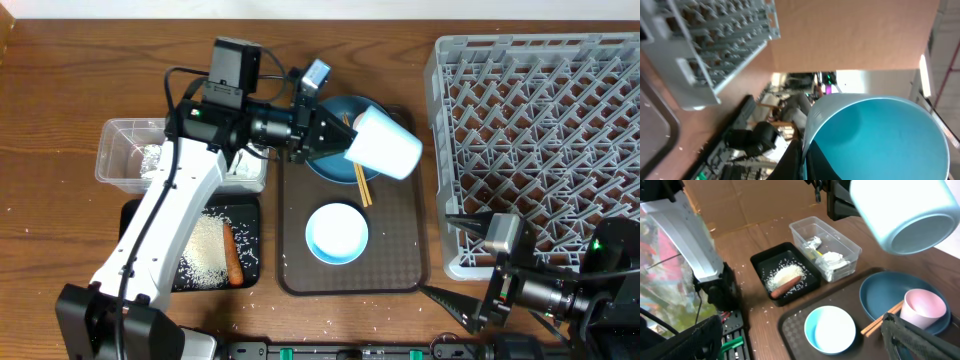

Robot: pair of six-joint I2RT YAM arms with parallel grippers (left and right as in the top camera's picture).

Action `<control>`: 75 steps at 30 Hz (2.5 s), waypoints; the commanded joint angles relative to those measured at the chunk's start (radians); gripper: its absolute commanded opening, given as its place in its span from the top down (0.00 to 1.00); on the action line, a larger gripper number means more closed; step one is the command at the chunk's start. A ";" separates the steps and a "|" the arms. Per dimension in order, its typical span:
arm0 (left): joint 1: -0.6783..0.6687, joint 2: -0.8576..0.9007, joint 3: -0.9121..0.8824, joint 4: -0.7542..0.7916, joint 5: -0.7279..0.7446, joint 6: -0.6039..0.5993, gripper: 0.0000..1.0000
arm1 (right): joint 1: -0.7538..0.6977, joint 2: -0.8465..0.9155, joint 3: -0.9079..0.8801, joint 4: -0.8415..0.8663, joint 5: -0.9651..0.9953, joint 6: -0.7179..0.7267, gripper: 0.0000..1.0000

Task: Sort waste into correct bins and load items into the dishwasher rack
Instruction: 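Lift the light blue cup and carry it toward the right gripper, then grasp the light blue cup with the right gripper from the left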

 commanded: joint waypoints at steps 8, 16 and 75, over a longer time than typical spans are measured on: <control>-0.051 0.000 0.003 -0.003 0.074 0.037 0.94 | -0.005 0.037 -0.003 0.056 0.085 -0.026 0.01; -0.157 0.000 0.003 -0.002 0.033 0.040 0.94 | -0.005 0.037 -0.003 0.085 0.039 -0.015 0.01; -0.243 0.000 0.003 -0.016 -0.069 0.082 0.91 | -0.005 0.130 -0.003 0.424 -0.027 0.179 0.40</control>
